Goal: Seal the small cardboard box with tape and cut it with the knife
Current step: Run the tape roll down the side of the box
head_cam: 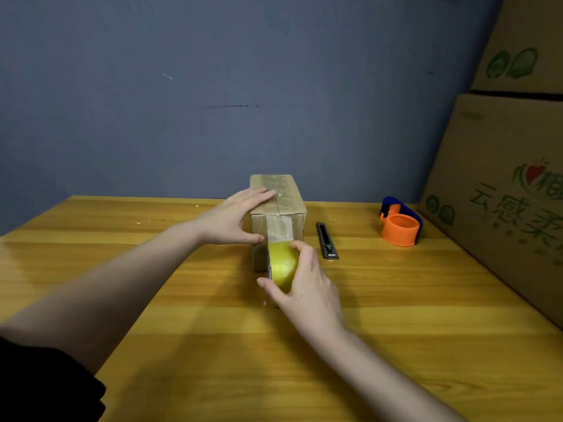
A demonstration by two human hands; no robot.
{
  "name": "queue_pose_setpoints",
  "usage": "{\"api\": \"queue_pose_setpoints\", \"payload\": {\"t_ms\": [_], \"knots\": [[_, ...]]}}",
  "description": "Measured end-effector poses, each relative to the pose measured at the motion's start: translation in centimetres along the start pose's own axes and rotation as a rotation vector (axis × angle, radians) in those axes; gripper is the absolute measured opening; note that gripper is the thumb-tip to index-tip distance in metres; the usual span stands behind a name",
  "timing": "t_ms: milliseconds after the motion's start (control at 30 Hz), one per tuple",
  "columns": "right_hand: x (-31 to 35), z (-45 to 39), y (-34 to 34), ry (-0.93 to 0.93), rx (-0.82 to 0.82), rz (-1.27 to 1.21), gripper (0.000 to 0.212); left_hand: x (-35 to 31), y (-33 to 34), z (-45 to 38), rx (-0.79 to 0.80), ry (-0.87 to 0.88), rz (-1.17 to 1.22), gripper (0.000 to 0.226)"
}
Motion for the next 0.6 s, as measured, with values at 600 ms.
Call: {"api": "queue_pose_setpoints", "payload": {"t_ms": [600], "knots": [[-5.2, -2.7, -3.9, 0.121, -0.066, -0.066, 0.043, -1.2, -3.0, 1.7, -0.258, -0.186, 0.181, 0.058]]}}
Point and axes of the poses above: each hand's wrist, its own z-axis away from the middle knuckle, its own y-axis out of the palm, x = y × z, the point moved 6 cm from there along -z, towards the middle knuckle, and after that the axes turned 10 degrees about y, right-handed, at the moved point
